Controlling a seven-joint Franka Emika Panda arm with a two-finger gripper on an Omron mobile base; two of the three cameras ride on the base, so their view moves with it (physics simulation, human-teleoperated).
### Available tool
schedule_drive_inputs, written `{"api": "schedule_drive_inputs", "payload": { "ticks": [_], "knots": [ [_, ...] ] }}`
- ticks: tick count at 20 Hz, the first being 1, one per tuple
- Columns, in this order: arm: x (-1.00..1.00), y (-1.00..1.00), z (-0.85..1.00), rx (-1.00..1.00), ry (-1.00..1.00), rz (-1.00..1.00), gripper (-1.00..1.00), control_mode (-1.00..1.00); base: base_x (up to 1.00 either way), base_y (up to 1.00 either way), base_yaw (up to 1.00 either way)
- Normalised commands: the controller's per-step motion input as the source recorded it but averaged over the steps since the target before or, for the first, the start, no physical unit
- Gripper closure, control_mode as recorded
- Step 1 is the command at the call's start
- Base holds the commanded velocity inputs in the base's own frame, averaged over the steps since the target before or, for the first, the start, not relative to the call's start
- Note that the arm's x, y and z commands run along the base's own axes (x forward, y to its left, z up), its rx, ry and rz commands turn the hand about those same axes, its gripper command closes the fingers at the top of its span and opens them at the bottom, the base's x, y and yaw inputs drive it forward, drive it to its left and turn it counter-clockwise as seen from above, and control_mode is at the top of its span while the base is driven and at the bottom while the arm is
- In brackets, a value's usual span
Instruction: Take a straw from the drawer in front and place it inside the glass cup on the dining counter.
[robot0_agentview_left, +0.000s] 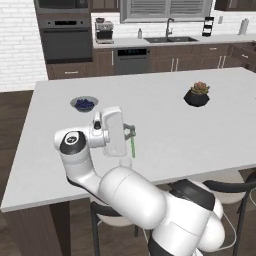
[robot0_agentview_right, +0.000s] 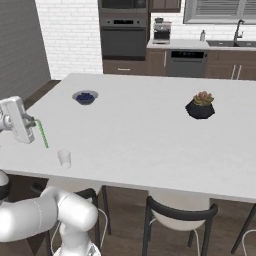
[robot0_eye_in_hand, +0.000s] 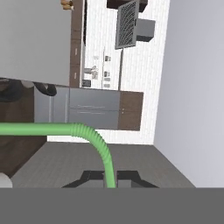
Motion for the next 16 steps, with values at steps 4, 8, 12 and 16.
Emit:
{"api": "schedule_drive_inputs", "payload": {
  "ticks": [4,8,12,16],
  "knots": [
    [0.04,-0.12,-0.24,0.00,0.00,-0.01,1.00,-1.00,0.00,0.00,0.00],
    [0.06,-0.06,-0.29,0.00,0.00,0.00,1.00,-1.00,0.00,0.00,0.00],
    [0.22,-0.02,-0.22,0.00,0.00,0.00,1.00,-1.00,0.00,0.00,0.00],
    [0.31,0.00,-0.14,0.00,0.00,0.00,1.00,-1.00,0.00,0.00,0.00]
  ]
}}
